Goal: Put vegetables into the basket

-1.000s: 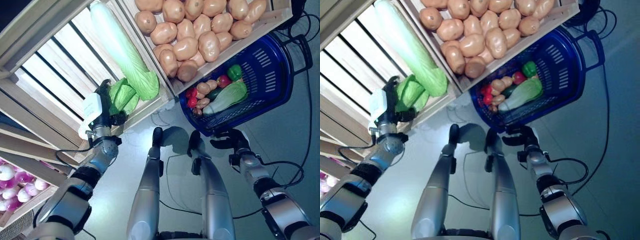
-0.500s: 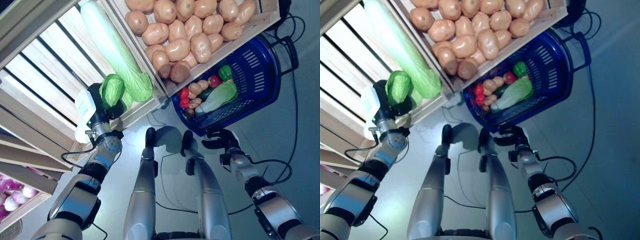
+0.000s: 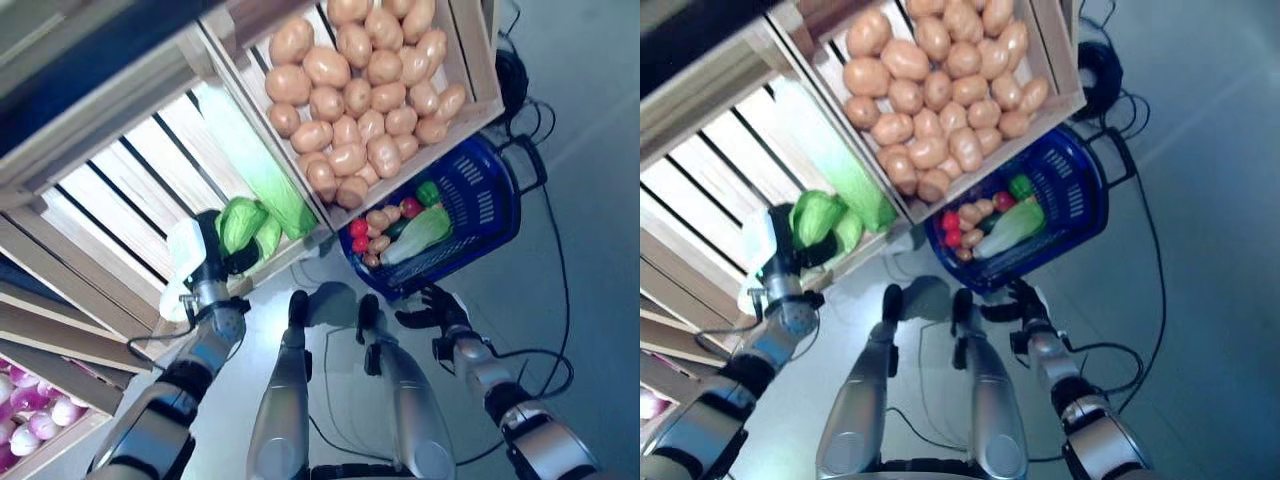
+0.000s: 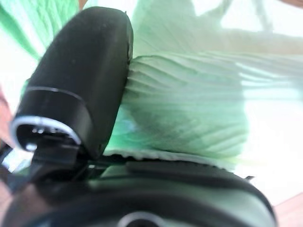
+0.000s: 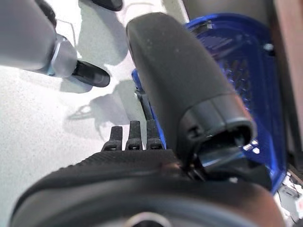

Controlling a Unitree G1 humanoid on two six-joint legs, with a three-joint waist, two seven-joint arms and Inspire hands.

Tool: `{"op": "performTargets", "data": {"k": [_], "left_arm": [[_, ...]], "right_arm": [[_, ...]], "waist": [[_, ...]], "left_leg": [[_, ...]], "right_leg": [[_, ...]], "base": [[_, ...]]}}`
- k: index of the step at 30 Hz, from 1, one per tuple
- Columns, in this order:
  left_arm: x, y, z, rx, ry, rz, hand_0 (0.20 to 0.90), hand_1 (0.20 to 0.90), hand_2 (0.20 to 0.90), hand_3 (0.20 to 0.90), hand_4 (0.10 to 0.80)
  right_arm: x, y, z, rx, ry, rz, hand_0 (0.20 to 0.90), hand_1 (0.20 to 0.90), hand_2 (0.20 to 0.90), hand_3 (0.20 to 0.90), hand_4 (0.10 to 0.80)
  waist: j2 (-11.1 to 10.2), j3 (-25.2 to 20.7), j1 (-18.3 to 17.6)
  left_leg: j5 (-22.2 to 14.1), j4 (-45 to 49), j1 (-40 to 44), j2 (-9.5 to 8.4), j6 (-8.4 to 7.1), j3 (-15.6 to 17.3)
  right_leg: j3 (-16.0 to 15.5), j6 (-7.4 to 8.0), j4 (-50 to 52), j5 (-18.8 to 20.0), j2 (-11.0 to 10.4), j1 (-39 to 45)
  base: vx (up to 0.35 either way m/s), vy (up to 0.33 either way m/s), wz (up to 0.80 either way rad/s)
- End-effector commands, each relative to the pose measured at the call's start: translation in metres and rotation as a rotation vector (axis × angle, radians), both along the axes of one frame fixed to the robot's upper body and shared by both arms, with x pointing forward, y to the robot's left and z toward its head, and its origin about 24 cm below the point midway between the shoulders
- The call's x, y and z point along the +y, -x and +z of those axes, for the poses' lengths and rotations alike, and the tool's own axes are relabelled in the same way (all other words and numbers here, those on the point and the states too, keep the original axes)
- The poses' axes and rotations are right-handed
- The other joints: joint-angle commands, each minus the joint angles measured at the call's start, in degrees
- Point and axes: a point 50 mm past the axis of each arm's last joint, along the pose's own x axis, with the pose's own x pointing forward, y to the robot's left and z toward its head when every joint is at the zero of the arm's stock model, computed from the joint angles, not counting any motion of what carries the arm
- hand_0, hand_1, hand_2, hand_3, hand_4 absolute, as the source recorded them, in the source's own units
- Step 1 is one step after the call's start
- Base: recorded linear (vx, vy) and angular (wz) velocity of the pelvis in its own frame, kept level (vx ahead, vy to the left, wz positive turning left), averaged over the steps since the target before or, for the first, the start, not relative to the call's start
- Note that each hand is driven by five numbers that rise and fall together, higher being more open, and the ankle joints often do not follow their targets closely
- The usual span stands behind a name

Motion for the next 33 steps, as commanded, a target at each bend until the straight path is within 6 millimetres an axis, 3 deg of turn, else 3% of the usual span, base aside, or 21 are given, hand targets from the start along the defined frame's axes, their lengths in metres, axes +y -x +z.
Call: {"op": "performTargets", "data": {"k": [1, 5, 10, 15, 20, 23, 27, 33], "left_arm": [[-0.014, 0.012, 0.032, -0.245, 0.048, -0.124, 0.3, 0.3, 0.3, 0.3, 0.4], [0.0, 0.035, 0.039, -0.293, 0.033, -0.136, 0.3, 0.3, 0.3, 0.3, 0.4], [0.017, 0.063, 0.064, -0.387, 0.022, -0.175, 0.3, 0.3, 0.3, 0.3, 0.4], [0.019, 0.078, 0.085, -0.496, 0.165, -0.246, 0.3, 0.3, 0.3, 0.3, 0.4], [0.006, 0.077, 0.098, -0.544, 0.437, -0.445, 0.3, 0.3, 0.3, 0.3, 0.4], [-0.014, 0.066, 0.101, -0.518, 0.647, -0.646, 0.3, 0.3, 0.3, 0.3, 0.4], [-0.041, 0.059, 0.106, -0.468, 0.756, -0.869, 0.3, 0.3, 0.3, 0.3, 0.4], [-0.08, 0.052, 0.109, -0.368, 0.855, -1.15, 0.3, 0.3, 0.3, 0.3, 0.4]], "right_arm": [[-0.036, 0.026, 0.014, -0.146, 0.054, -0.046, 0.9, 0.9, 0.9, 0.9, 0.8], [-0.037, 0.047, 0.021, -0.215, 0.035, -0.035, 0.9, 0.9, 0.9, 0.9, 0.8], [-0.051, 0.074, 0.04, -0.31, 0.019, -0.026, 0.9, 0.9, 0.9, 0.9, 0.8], [-0.048, 0.079, 0.06, -0.397, -0.011, 0.025, 0.9, 0.9, 0.9, 0.9, 0.8], [-0.03, 0.07, 0.082, -0.491, -0.138, 0.137, 0.9, 0.9, 0.9, 0.9, 0.8], [-0.009, 0.064, 0.096, -0.534, -0.202, 0.291, 0.9, 0.9, 0.9, 0.9, 0.8], [0.011, 0.061, 0.106, -0.534, -0.285, 0.484, 0.9, 0.9, 0.9, 0.9, 0.8], [0.028, 0.055, 0.116, -0.545, -0.342, 0.587, 0.9, 0.9, 0.9, 0.9, 0.8]], "waist": [[4.39, -8.79, 0.47], [4.68, -12.09, 0.0], [4.76, -17.78, -0.12], [4.69, -21.51, 0.12], [4.54, -23.21, 0.04], [4.36, -24.41, -0.32], [3.88, -25.55, -0.79], [3.56, -27.0, -1.33]], "left_leg": [[0.15, 0.19, -0.33, -2.52, -0.51, 1.09], [0.57, -4.0, 4.75, -2.58, -0.19, 0.47], [0.61, -8.9, 12.37, -2.61, -0.04, -0.35], [0.17, -10.59, 16.4, -2.7, 0.22, -0.94], [-0.45, -11.82, 19.31, -2.47, 0.5, -0.93], [-0.66, -13.22, 21.1, -2.28, 0.57, -0.93], [-1.16, -13.68, 22.26, -1.92, 0.57, -0.13], [-1.93, -13.68, 23.23, -1.57, 0.9, 1.01]], "right_leg": [[-3.98, 1.85, -6.2, 0.81, -2.4, 8.48], [-4.78, 2.45, -9.72, 1.73, -2.84, 13.56], [-5.34, 3.61, -14.38, 2.43, -3.25, 21.11], [-5.75, 4.18, -16.39, 3.07, -3.7, 24.84], [-5.76, 4.54, -17.06, 3.2, -3.89, 26.97], [-5.23, 5.01, -18.54, 3.87, -3.74, 28.35], [-4.68, 5.53, -20.23, 4.88, -3.77, 29.15], [-3.77, 5.67, -20.67, 5.13, -3.69, 29.74]], "base": [[0.159, 0.051, 0.06], [0.191, 0.028, 0.1], [0.231, 0.013, 0.11], [0.173, -0.016, 0.15], [0.062, -0.026, 0.04], [0.053, -0.031, 0.02], [0.017, -0.025, 0.01], [0.008, -0.005, -0.01]]}}
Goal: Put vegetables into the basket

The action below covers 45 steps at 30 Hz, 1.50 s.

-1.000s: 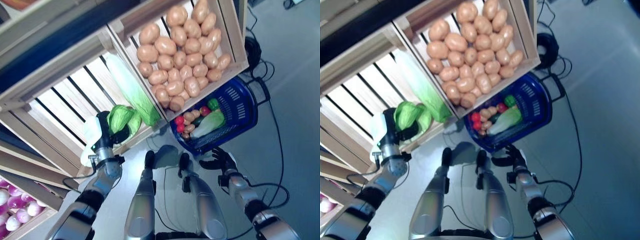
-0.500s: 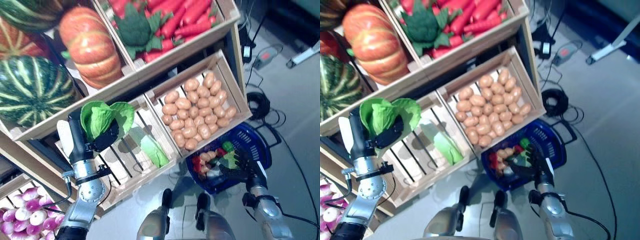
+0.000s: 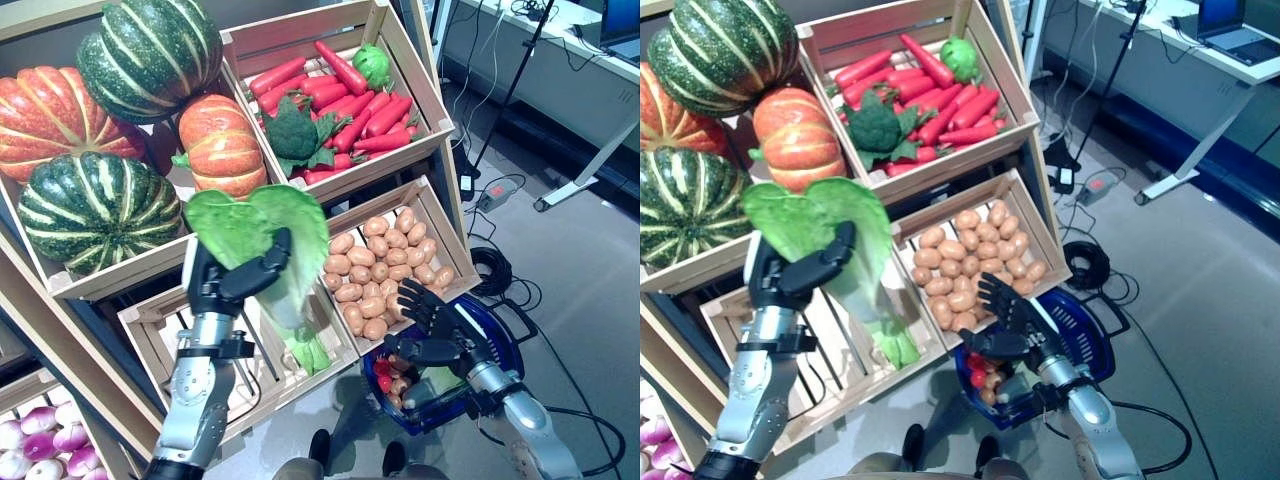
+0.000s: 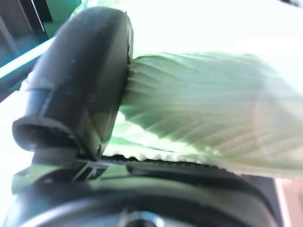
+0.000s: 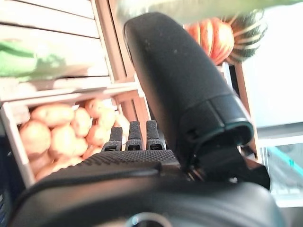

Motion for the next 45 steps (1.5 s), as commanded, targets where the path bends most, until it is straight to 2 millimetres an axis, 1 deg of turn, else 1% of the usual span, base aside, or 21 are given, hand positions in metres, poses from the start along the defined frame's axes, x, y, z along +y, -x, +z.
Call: {"op": "performTargets", "data": {"k": [1, 4, 5, 6, 7, 12, 14, 15, 16, 18, 26, 32, 39, 43, 45], "left_arm": [[-0.022, -0.007, 0.059, -0.311, 0.046, -0.204, 0.3, 0.3, 0.3, 0.3, 0.4], [-0.034, -0.007, 0.06, -0.309, 0.059, -0.299, 0.3, 0.3, 0.3, 0.3, 0.4], [-0.04, -0.007, 0.061, -0.315, 0.059, -0.343, 0.3, 0.3, 0.3, 0.3, 0.4], [-0.041, -0.007, 0.062, -0.316, 0.059, -0.352, 0.3, 0.3, 0.3, 0.3, 0.4], [-0.046, -0.007, 0.064, -0.325, 0.064, -0.396, 0.3, 0.3, 0.3, 0.3, 0.4], [-0.059, -0.005, 0.067, -0.338, 0.098, -0.525, 0.3, 0.3, 0.3, 0.3, 0.4], [-0.061, -0.004, 0.068, -0.344, 0.098, -0.545, 0.3, 0.3, 0.3, 0.3, 0.4], [-0.062, -0.004, 0.068, -0.344, 0.104, -0.555, 0.3, 0.3, 0.3, 0.3, 0.4], [-0.064, -0.003, 0.069, -0.339, 0.119, -0.57, 0.3, 0.3, 0.3, 0.3, 0.4], [-0.065, -0.003, 0.069, -0.334, 0.135, -0.588, 0.3, 0.3, 0.3, 0.3, 0.4], [-0.073, -0.002, 0.067, -0.299, 0.211, -0.695, 0.3, 0.3, 0.3, 0.3, 0.4], [-0.083, 0.001, 0.061, -0.242, 0.219, -0.769, 0.3, 0.3, 0.3, 0.3, 0.4], [-0.091, 0.004, 0.051, -0.208, 0.118, -0.846, 0.3, 0.3, 0.3, 0.3, 0.4], [-0.092, 0.003, 0.05, -0.21, 0.004, -0.831, 0.3, 0.3, 0.3, 0.3, 0.4], [-0.089, 0.002, 0.049, -0.216, -0.051, -0.802, 0.3, 0.3, 0.3, 0.3, 0.4]], "right_arm": [[0.016, -0.012, 0.046, -0.2, -0.093, 0.147, 0.9, 0.9, 0.9, 0.9, 0.8], [0.025, -0.013, 0.046, -0.184, -0.125, 0.205, 0.9, 0.9, 0.9, 0.9, 0.8], [0.03, -0.014, 0.047, -0.185, -0.119, 0.232, 0.9, 0.9, 0.9, 0.9, 0.8], [0.031, -0.014, 0.047, -0.185, -0.116, 0.24, 0.9, 0.9, 0.9, 0.9, 0.8], [0.034, -0.014, 0.047, -0.177, -0.108, 0.26, 0.9, 0.9, 0.9, 0.9, 0.8], [0.038, -0.015, 0.045, -0.155, -0.118, 0.263, 0.9, 0.9, 0.9, 0.9, 0.8], [0.039, -0.015, 0.045, -0.152, -0.118, 0.256, 0.9, 0.9, 0.9, 0.9, 0.8], [0.04, -0.016, 0.044, -0.15, -0.104, 0.244, 0.9, 0.9, 0.9, 0.9, 0.8], [0.04, -0.016, 0.043, -0.154, -0.054, 0.229, 0.9, 0.9, 0.9, 0.9, 0.8], [0.04, -0.016, 0.042, -0.147, -0.05, 0.231, 0.9, 0.9, 0.9, 0.9, 0.8], [0.043, -0.017, 0.034, -0.05, -0.132, 0.264, 0.9, 0.9, 0.9, 0.9, 0.8], [0.05, -0.018, 0.038, -0.05, -0.208, 0.26, 0.9, 0.9, 0.9, 0.9, 0.8], [0.053, -0.019, 0.041, -0.048, -0.272, 0.265, 0.9, 0.9, 0.9, 0.9, 0.8], [0.053, -0.021, 0.044, -0.048, -0.309, 0.262, 0.9, 0.9, 0.9, 0.9, 0.8], [0.053, -0.02, 0.045, -0.045, -0.316, 0.261, 0.9, 0.9, 0.9, 0.9, 0.8]], "waist": [[-2.3, -6.28, -1.68], [-2.45, -6.61, -1.88], [-2.53, -6.86, -1.95], [-2.54, -6.93, -1.98], [-2.59, -7.19, -2.07], [-2.69, -8.05, -2.37], [-2.69, -8.24, -2.49], [-2.66, -8.39, -2.58], [-2.65, -8.62, -2.68], [-2.6, -8.73, -2.72], [-2.75, -9.04, -2.59], [-2.6, -9.48, -2.7], [-2.29, -10.03, -2.89], [-2.23, -10.15, -2.95], [-2.18, -10.28, -3.04]], "left_leg": [[-2.13, -0.29, 0.68, -1.93, -0.72, 1.65], [-2.42, -0.29, 1.02, -1.84, -0.59, 2.03], [-2.64, -0.29, 1.29, -1.85, -0.46, 2.21], [-2.69, -0.29, 1.33, -1.83, -0.43, 2.28], [-2.85, -0.29, 1.47, -1.71, -0.37, 2.46], [-3.13, -0.29, 1.75, -1.39, -0.36, 3.23], [-3.19, -0.29, 1.8, -1.36, -0.32, 3.37], [-3.18, -0.29, 1.8, -1.34, -0.3, 3.4], [-3.2, -0.29, 1.79, -1.27, -0.25, 3.59], [-3.22, -0.29, 1.79, -1.2, -0.21, 3.74], [-3.27, -0.29, 1.8, -1.16, -0.05, 3.79], [-3.22, -0.29, 1.72, -1.1, 0.04, 3.94], [-3.14, -0.29, 1.48, -1.04, 0.29, 4.36], [-3.03, -0.29, 1.3, -0.99, 0.32, 4.49], [-2.98, -0.29, 1.24, -0.99, 0.32, 4.54]], "right_leg": [[0.74, 2.54, -5.99, 6.12, -3.78, 4.61], [1.16, 2.55, -5.95, 6.19, -3.77, 4.6], [1.48, 2.58, -6.05, 6.25, -3.76, 4.71], [1.58, 2.59, -6.08, 6.26, -3.77, 4.73], [1.8, 2.62, -6.21, 6.3, -3.82, 4.84], [2.26, 2.82, -6.49, 6.47, -3.9, 5.0], [2.39, 2.85, -6.48, 6.47, -3.89, 4.96], [2.52, 2.86, -6.5, 6.48, -3.86, 4.95], [2.68, 2.91, -6.57, 6.48, -3.85, 4.94], [2.77, 2.93, -6.58, 6.5, -3.86, 4.9], [2.8, 2.9, -6.55, 6.57, -3.84, 4.88], [3.03, 3.09, -6.62, 6.72, -3.87, 4.74], [3.44, 3.22, -6.62, 6.85, -3.92, 4.34], [3.64, 3.32, -6.62, 6.87, -3.91, 4.2], [3.78, 3.38, -6.62, 6.88, -3.92, 4.11]], "base": [[0.014, -0.003, -0.04], [0.018, -0.009, -0.06], [0.031, -0.011, -0.07], [0.045, -0.015, -0.02], [0.033, -0.013, -0.02], [0.022, -0.013, -0.1], [0.005, -0.007, -0.08], [0.0, 0.0, 0.0], [0.0, 0.0, 0.0], [-0.001, 0.001, -0.02], [0.0, -0.001, -0.01], [0.0, 0.0, 0.0], [-0.005, 0.008, -0.03], [0.0, 0.0, 0.0], [0.0, 0.0, 0.0]]}}
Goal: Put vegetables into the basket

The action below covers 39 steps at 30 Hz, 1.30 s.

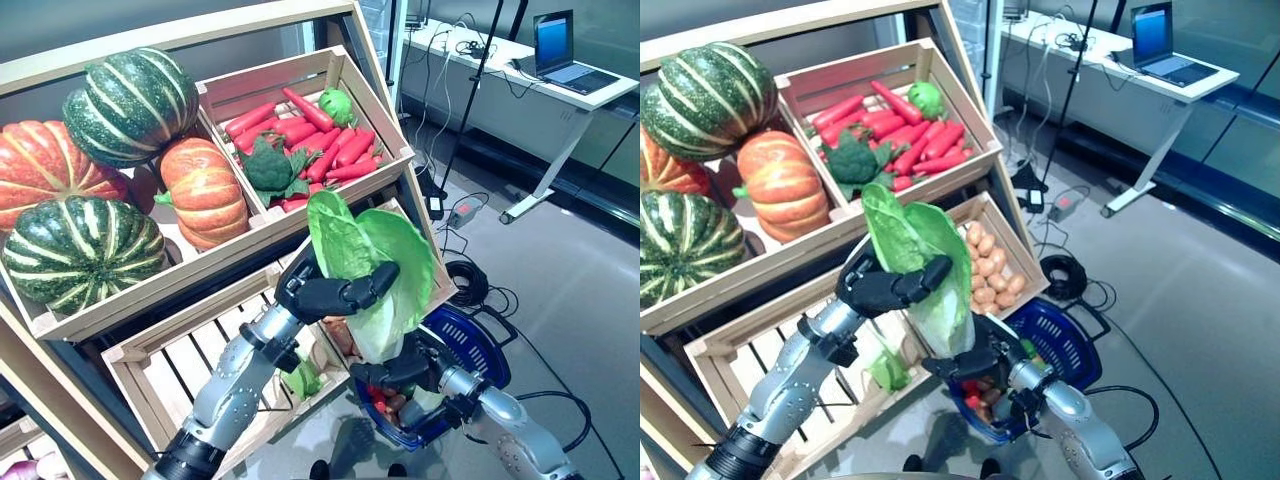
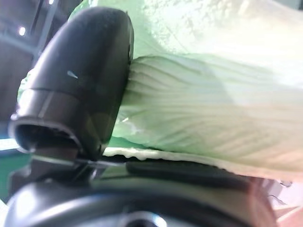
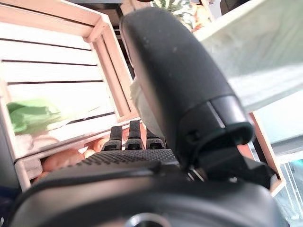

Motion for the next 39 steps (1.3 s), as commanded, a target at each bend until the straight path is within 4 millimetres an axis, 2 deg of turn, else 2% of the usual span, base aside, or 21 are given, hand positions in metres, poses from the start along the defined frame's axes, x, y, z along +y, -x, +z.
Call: {"op": "performTargets", "data": {"k": [1, 9, 14, 17, 18, 27, 36, 37, 38, 39], "left_arm": [[-0.019, 0.004, 0.028, -0.195, -0.017, -0.115, 0.3, 0.3, 0.3, 0.3, 0.4], [0.003, 0.0, 0.031, -0.286, -0.181, -0.006, 0.3, 0.3, 0.3, 0.3, 0.4], [0.006, 0.0, 0.029, -0.266, -0.189, -0.007, 0.3, 0.3, 0.3, 0.3, 0.4], [0.006, -0.001, 0.024, -0.189, -0.126, -0.029, 0.3, 0.3, 0.3, 0.3, 0.4], [0.006, -0.001, 0.022, -0.163, -0.104, -0.038, 0.3, 0.3, 0.3, 0.3, 0.4], [-0.005, -0.001, 0.01, -0.029, 0.035, -0.066, 0.3, 0.3, 0.3, 0.3, 0.4], [-0.01, 0.001, 0.008, 0.01, 0.085, -0.077, 0.3, 0.3, 0.3, 0.3, 0.4], [-0.01, 0.002, 0.007, 0.012, 0.08, -0.077, 0.352, 0.352, 0.352, 0.352, 0.435], [-0.01, 0.002, 0.007, 0.014, 0.077, -0.077, 0.582, 0.582, 0.582, 0.582, 0.588], [-0.01, 0.002, 0.007, 0.015, 0.074, -0.08, 0.869, 0.869, 0.869, 0.869, 0.78]], "right_arm": [[0.02, -0.025, 0.054, -0.231, -0.214, 0.008, 0.9, 0.9, 0.9, 0.9, 0.8], [0.005, -0.025, 0.055, -0.237, -0.172, -0.038, 0.9, 0.9, 0.9, 0.9, 0.8], [0.001, -0.026, 0.056, -0.244, -0.16, -0.052, 0.9, 0.9, 0.9, 0.9, 0.8], [0.001, -0.027, 0.057, -0.246, -0.168, -0.05, 0.9, 0.9, 0.9, 0.9, 0.8], [0.001, -0.026, 0.057, -0.242, -0.179, -0.049, 0.3, 0.3, 0.3, 0.3, 0.4], [0.006, -0.027, 0.056, -0.242, -0.212, -0.053, 0.3, 0.3, 0.3, 0.3, 0.4], [0.008, -0.026, 0.055, -0.245, -0.215, -0.062, 0.3, 0.3, 0.3, 0.3, 0.4], [0.007, -0.026, 0.055, -0.244, -0.214, -0.065, 0.3, 0.3, 0.3, 0.3, 0.4], [0.007, -0.026, 0.055, -0.244, -0.214, -0.067, 0.3, 0.3, 0.3, 0.3, 0.4], [0.007, -0.026, 0.055, -0.244, -0.214, -0.068, 0.3, 0.3, 0.3, 0.3, 0.4]], "waist": [[-2.69, -5.22, -0.53], [-2.66, -5.28, -0.24], [-2.6, -5.12, -0.16], [-2.54, -5.25, -0.16], [-2.54, -5.3, -0.14], [-2.61, -5.26, -0.16], [-2.66, -5.15, -0.03], [-2.67, -5.14, -0.06], [-2.65, -5.16, -0.06], [-2.65, -5.18, -0.06]], "left_leg": [[-2.23, 0.06, -0.72, -0.9, -0.67, 1.0], [-1.82, 0.06, -1.23, -0.64, -0.78, 1.27], [-1.83, 0.06, -1.32, -0.63, -0.76, 1.15], [-1.75, 0.06, -1.37, -0.65, -0.7, 1.16], [-1.81, 0.06, -1.37, -0.63, -0.69, 1.16], [-1.92, 0.06, -1.46, -0.63, -0.56, 1.13], [-1.92, 0.06, -1.58, -0.7, -0.48, 0.97], [-1.9, 0.06, -1.63, -0.73, -0.47, 0.88], [-1.89, 0.06, -1.66, -0.76, -0.45, 0.82], [-1.9, 0.06, -1.66, -0.77, -0.43, 0.83]], "right_leg": [[0.6, 3.2, -1.92, 4.1, -4.38, 1.62], [0.43, 3.25, -1.92, 4.31, -4.41, 1.2], [0.33, 3.24, -1.92, 4.32, -4.42, 1.12], [0.41, 3.22, -1.92, 4.37, -4.42, 1.03], [0.36, 3.26, -1.92, 4.37, -4.44, 1.0], [0.45, 3.21, -1.92, 4.28, -4.44, 0.87], [0.55, 3.15, -1.92, 4.27, -4.43, 0.75], [0.61, 3.17, -1.92, 4.3, -4.43, 0.69], [0.59, 3.19, -1.92, 4.31, -4.43, 0.67], [0.62, 3.18, -1.92, 4.26, -4.42, 0.68]], "base": [[0.008, 0.016, -0.03], [0.0, 0.0, 0.0], [0.0, 0.0, 0.0], [0.0, 0.0, 0.0], [0.0, 0.0, 0.0], [0.0, 0.0, 0.0], [0.0, 0.0, 0.0], [0.0, 0.0, 0.0], [0.0, 0.0, 0.0], [0.0, 0.0, 0.0]]}}
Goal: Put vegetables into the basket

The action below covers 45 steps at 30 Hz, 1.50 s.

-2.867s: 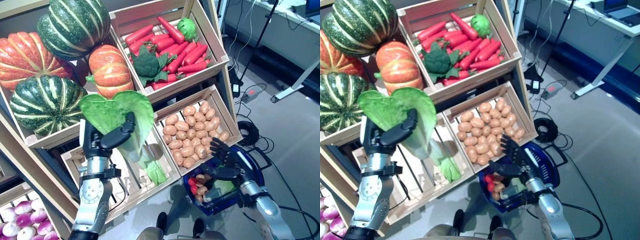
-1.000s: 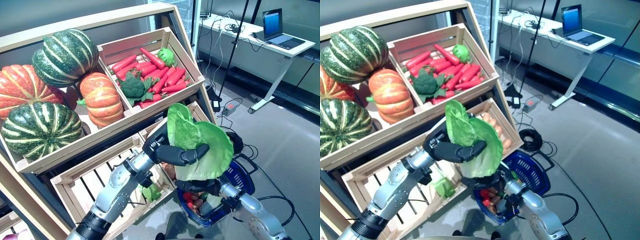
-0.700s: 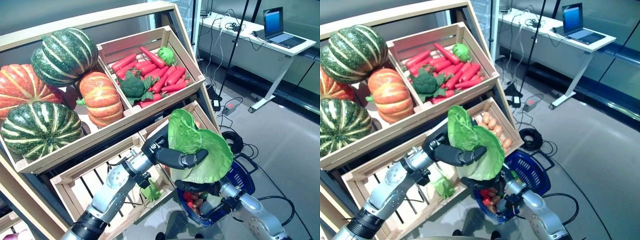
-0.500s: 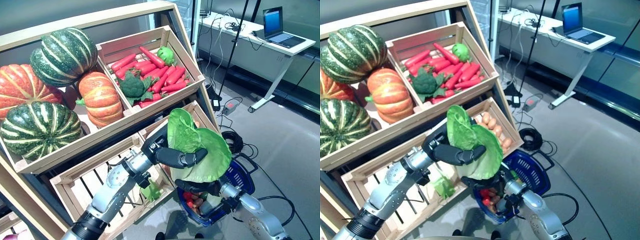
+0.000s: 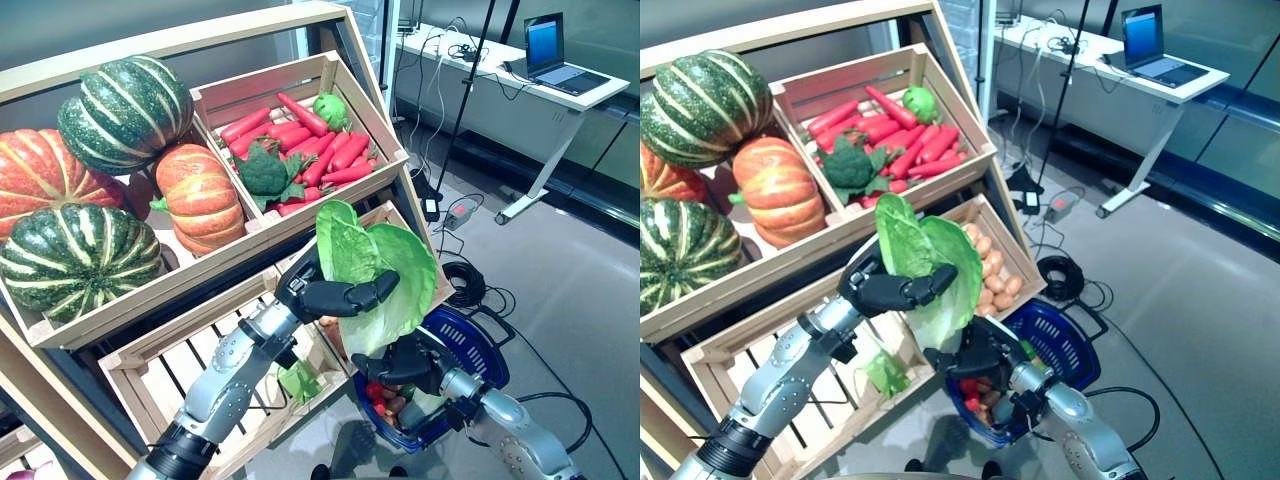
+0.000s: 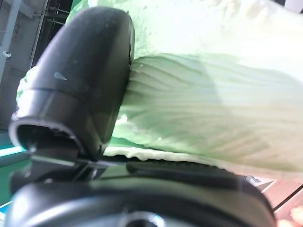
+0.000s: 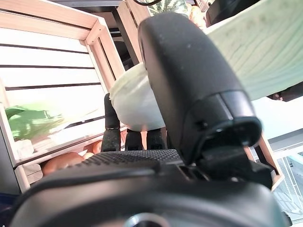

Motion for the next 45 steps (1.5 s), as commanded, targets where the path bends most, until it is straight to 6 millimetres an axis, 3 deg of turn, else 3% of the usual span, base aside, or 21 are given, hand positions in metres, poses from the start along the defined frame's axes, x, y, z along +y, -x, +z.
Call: {"op": "performTargets", "data": {"k": [1, 19, 24, 30, 36, 40, 45], "left_arm": [[-0.019, 0.009, 0.015, -0.062, 0.144, -0.13, 0.9, 0.9, 0.9, 0.9, 0.8], [0.007, 0.008, 0.025, -0.11, 0.19, -0.019, 0.9, 0.9, 0.9, 0.9, 0.8], [0.025, 0.008, 0.036, -0.179, 0.216, 0.085, 0.9, 0.9, 0.9, 0.9, 0.8], [0.064, 0.012, 0.05, -0.296, 0.217, 0.318, 0.9, 0.9, 0.9, 0.9, 0.8], [0.11, 0.018, 0.051, -0.329, 0.14, 0.685, 0.9, 0.9, 0.9, 0.9, 0.8], [0.133, 0.024, 0.031, -0.234, 0.051, 0.894, 0.9, 0.9, 0.9, 0.9, 0.8], [0.132, 0.01, 0.024, -0.19, 0.084, 0.964, 0.9, 0.9, 0.9, 0.9, 0.8]], "right_arm": [[0.008, -0.03, 0.056, -0.257, -0.223, -0.088, 0.3, 0.3, 0.3, 0.3, 0.4], [-0.007, -0.025, 0.047, -0.228, -0.157, -0.153, 0.3, 0.3, 0.3, 0.3, 0.4], [-0.018, -0.022, 0.041, -0.205, -0.121, -0.223, 0.3, 0.3, 0.3, 0.3, 0.4], [-0.044, -0.011, 0.024, -0.163, 0.007, -0.329, 0.3, 0.3, 0.3, 0.3, 0.4], [-0.085, -0.005, 0.012, -0.111, 0.036, -0.671, 0.3, 0.3, 0.3, 0.3, 0.4], [-0.101, 0.0, 0.011, -0.126, -0.073, -0.939, 0.3, 0.3, 0.3, 0.3, 0.4], [-0.112, -0.026, 0.024, -0.204, -0.228, -1.127, 0.3, 0.3, 0.3, 0.3, 0.4]], "waist": [[-2.87, -4.51, -0.09], [-2.9, -4.5, 0.1], [-2.97, -4.6, 0.11], [-3.27, -4.67, 0.09], [-3.38, -4.26, 0.06], [-2.92, -3.36, -0.09], [-1.29, 2.05, 0.1]], "left_leg": [[-1.77, 0.07, -1.26, -0.8, -0.53, -0.35], [-1.71, 0.07, -1.12, -0.62, -0.71, -0.3], [-1.7, 0.07, -1.31, -0.61, -0.79, -0.31], [-1.65, 0.07, -1.38, -0.43, -1.12, -0.3], [-1.6, 0.07, -1.6, -0.41, -1.33, -0.31], [-1.89, 0.07, -1.52, -0.57, -1.22, -0.46], [-0.31, 0.41, -6.96, -0.72, -1.21, -1.16]], "right_leg": [[0.36, 3.09, -1.89, 4.14, -4.37, 1.44], [0.34, 3.07, -1.89, 4.25, -4.57, 1.54], [0.37, 2.91, -1.89, 4.21, -4.5, 1.36], [0.13, 2.74, -1.89, 4.06, -4.53, 1.51], [0.24, 2.53, -1.89, 3.85, -4.4, 1.36], [0.68, 2.21, -1.89, 3.33, -4.02, 1.38], [1.0, 1.38, 2.02, 2.27, -3.19, -5.75]], "base": [[0.0, 0.0, 0.0], [0.0, 0.0, 0.0], [0.0, 0.0, 0.0], [0.012, -0.009, 0.0], [0.05, -0.028, 0.01], [0.081, -0.013, 0.02], [-0.273, 0.012, -0.01]]}}
